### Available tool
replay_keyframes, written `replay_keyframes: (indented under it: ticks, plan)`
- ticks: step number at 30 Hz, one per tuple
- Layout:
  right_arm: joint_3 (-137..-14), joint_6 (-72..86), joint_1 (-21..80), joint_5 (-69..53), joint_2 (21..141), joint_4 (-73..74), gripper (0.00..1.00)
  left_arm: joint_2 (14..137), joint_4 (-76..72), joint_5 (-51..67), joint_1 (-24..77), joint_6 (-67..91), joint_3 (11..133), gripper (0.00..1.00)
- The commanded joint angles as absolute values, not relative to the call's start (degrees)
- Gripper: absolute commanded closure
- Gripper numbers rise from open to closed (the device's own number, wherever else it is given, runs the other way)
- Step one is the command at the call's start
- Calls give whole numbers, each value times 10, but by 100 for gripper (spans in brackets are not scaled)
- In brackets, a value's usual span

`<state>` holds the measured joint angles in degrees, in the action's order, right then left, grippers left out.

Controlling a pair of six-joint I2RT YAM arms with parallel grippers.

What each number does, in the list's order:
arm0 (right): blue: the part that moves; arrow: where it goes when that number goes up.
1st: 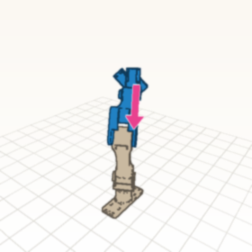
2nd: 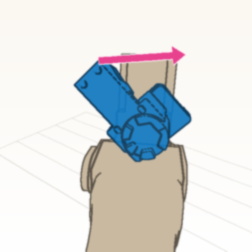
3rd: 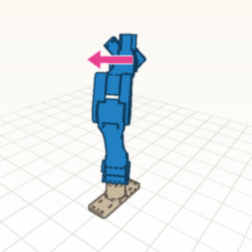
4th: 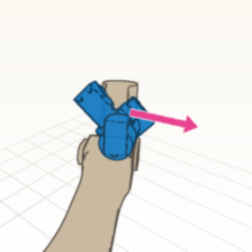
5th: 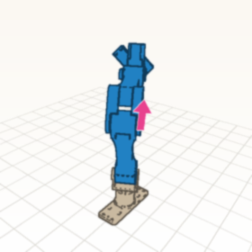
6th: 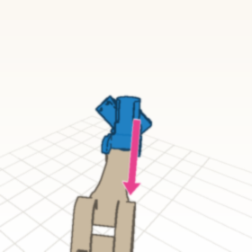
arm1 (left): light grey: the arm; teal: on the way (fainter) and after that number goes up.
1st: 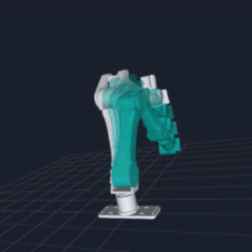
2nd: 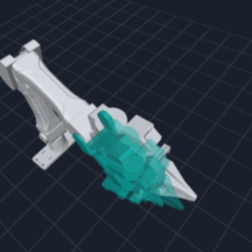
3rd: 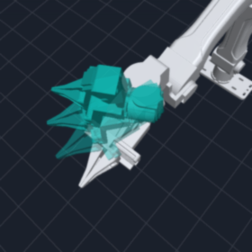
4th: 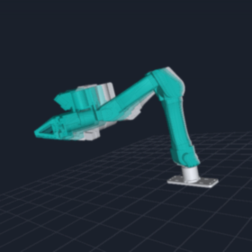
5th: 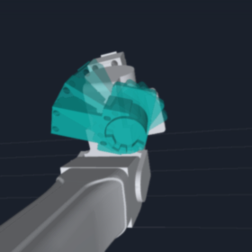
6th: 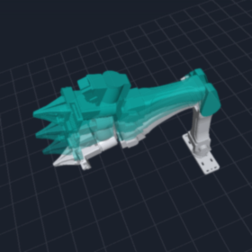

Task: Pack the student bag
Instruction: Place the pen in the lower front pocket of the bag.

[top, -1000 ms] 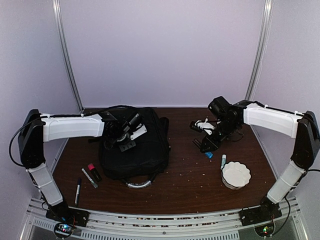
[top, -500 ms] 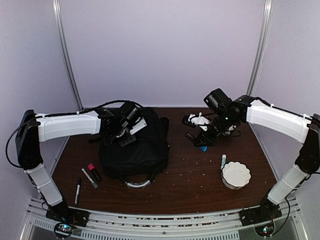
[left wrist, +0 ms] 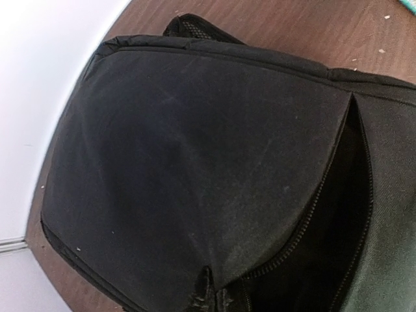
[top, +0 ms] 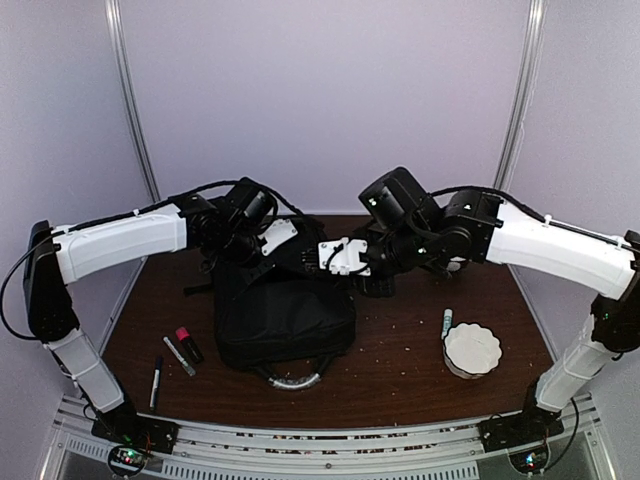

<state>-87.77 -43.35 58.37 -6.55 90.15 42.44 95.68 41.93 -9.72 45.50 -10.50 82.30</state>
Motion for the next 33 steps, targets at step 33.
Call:
replay_keyframes:
  ticks: [33]
  plan:
    - [-872, -646, 639, 384, 1225, -104, 69, 867, 328, 53, 463, -51, 806, 100]
